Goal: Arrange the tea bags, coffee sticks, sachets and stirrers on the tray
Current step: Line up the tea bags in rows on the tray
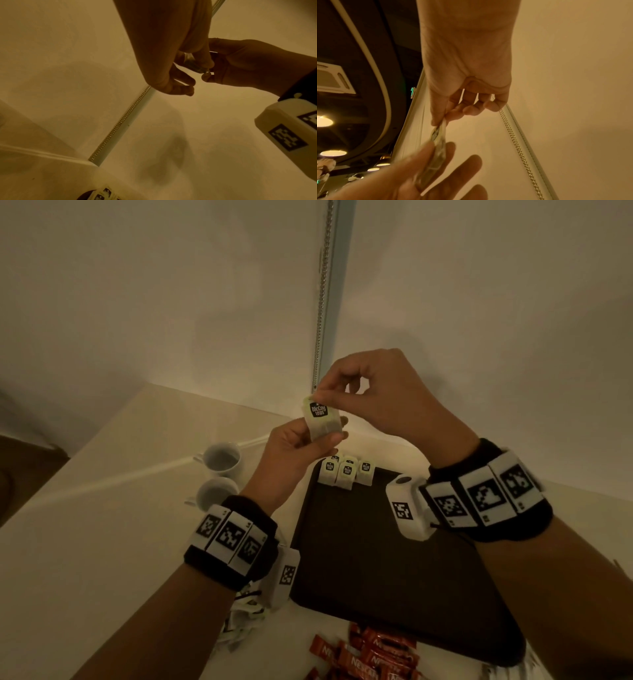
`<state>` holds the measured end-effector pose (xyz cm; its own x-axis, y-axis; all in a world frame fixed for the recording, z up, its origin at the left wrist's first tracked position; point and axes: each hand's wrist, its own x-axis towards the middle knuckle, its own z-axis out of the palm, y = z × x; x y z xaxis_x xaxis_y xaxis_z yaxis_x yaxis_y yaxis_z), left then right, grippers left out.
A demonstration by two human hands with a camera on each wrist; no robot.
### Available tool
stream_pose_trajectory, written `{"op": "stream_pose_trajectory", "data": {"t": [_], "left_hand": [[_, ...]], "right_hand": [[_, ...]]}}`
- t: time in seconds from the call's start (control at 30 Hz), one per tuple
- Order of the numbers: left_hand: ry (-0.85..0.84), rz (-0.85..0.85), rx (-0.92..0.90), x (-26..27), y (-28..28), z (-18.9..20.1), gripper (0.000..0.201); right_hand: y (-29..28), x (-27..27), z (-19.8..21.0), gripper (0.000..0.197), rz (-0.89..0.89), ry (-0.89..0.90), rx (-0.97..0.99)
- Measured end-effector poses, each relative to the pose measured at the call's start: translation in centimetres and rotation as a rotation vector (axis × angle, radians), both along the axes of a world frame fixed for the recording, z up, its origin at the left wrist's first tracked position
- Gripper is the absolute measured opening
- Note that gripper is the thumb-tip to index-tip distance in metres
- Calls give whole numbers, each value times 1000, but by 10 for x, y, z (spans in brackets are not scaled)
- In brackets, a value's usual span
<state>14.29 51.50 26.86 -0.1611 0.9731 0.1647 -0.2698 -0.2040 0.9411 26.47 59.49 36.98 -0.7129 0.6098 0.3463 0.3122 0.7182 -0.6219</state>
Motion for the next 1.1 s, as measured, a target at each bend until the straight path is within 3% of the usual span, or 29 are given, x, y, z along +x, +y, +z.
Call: {"op": "stream_pose_trajectory", "data": {"t": [0.33,0.43,0.57,0.83,1.0,1.1], "left_hand": [[-54,19,4,1,2,15,20],[-13,24,11,-1,1,15,27],[81,52,10,0,-1,13,16],[158,79,-9,2,-5,10,24],[272,-42,-169,-2,-16,-2,41],[427,-109,-271,-18,-45,-31,18]], "right_hand": [[-3,7,1,8,8,-31,0],[-2,9,-2,5,-8,-13,-25],[-1,10,-6,4,11,32,-50],[-1,18,-14,2,-29,117,-96],[12,32,-42,2,-106,108,-166],[27,50,-84,3,-204,-24,-290]]}}
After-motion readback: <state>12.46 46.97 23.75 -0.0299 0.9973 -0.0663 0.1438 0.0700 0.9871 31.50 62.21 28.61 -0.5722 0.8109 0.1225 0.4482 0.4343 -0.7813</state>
